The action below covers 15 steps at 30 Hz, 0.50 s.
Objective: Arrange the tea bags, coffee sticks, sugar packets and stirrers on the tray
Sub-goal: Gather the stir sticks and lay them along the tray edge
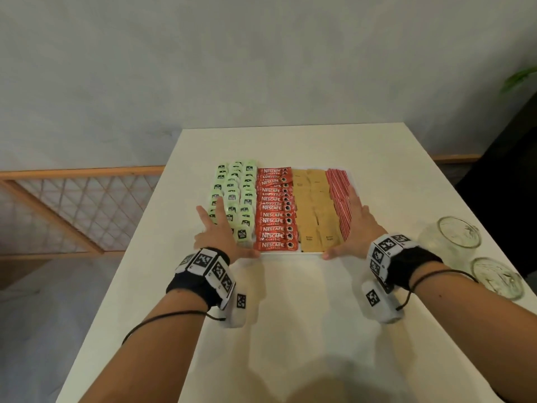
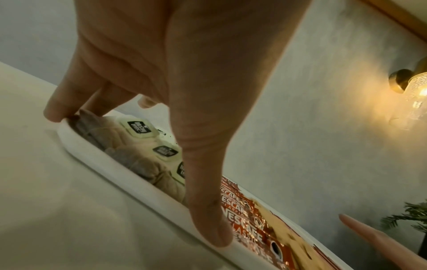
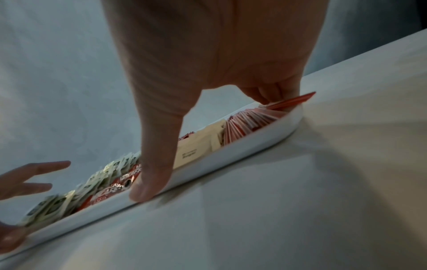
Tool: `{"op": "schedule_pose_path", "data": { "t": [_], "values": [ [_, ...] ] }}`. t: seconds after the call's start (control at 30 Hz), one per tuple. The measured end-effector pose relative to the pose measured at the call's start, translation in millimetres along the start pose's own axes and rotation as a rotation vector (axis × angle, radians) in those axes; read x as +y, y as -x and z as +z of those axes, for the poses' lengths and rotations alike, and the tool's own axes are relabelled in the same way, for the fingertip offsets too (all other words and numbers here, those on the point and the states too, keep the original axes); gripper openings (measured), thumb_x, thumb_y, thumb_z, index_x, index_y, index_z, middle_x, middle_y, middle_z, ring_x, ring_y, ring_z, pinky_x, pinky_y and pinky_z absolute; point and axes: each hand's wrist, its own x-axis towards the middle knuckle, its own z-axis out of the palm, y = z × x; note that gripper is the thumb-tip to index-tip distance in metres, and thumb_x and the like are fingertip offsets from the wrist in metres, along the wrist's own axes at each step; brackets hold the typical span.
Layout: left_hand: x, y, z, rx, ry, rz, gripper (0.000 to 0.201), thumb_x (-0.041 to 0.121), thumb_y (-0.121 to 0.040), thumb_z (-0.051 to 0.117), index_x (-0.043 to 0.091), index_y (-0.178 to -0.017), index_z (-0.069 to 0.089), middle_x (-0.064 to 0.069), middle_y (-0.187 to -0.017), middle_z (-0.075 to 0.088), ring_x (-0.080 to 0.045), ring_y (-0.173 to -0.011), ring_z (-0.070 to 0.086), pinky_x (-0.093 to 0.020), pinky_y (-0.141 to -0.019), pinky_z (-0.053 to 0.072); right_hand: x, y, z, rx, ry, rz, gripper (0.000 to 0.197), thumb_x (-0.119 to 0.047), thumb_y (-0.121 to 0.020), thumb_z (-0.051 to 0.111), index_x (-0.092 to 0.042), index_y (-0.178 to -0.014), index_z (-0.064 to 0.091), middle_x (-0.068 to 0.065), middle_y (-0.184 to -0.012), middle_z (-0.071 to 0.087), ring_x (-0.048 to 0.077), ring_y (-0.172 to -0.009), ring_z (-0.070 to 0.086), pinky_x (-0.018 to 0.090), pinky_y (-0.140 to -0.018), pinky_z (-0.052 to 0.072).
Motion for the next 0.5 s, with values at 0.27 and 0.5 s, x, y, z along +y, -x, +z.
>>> {"op": "schedule_pose_path", "data": {
  "t": [0.27, 0.5],
  "values": [
    [12.0, -29.4, -14.2, -0.06, 0.029, -0.049, 0.15, 0.053, -0.057, 0.088, 0.031, -0.148, -0.028, -0.018, -0.154, -0.035, -0.046, -0.134, 0.041, -0.055, -0.107, 0.039, -15.6, -26.2, -7.1, -0.005, 0.011, 0.014, 0.168, -0.054, -0.03, 0.095, -0.048, -0.138, -0.034, 0.018, -0.161, 0.004, 0.035, -0.146, 0.02, 0.057, -0.113, 0.026],
    [16.2, -36.8, -18.7, -0.085, -0.013, -0.034, 0.146, 0.053, -0.061, 0.086, 0.026, -0.149, -0.027, -0.021, -0.153, -0.034, -0.042, -0.142, 0.029, -0.055, -0.111, 0.034, -20.4, -38.1, -10.2, -0.008, 0.025, 0.006, 0.17, -0.054, -0.029, 0.095, -0.045, -0.139, -0.034, 0.017, -0.154, 0.02, 0.035, -0.139, 0.032, 0.058, -0.108, 0.034]
  ]
}}
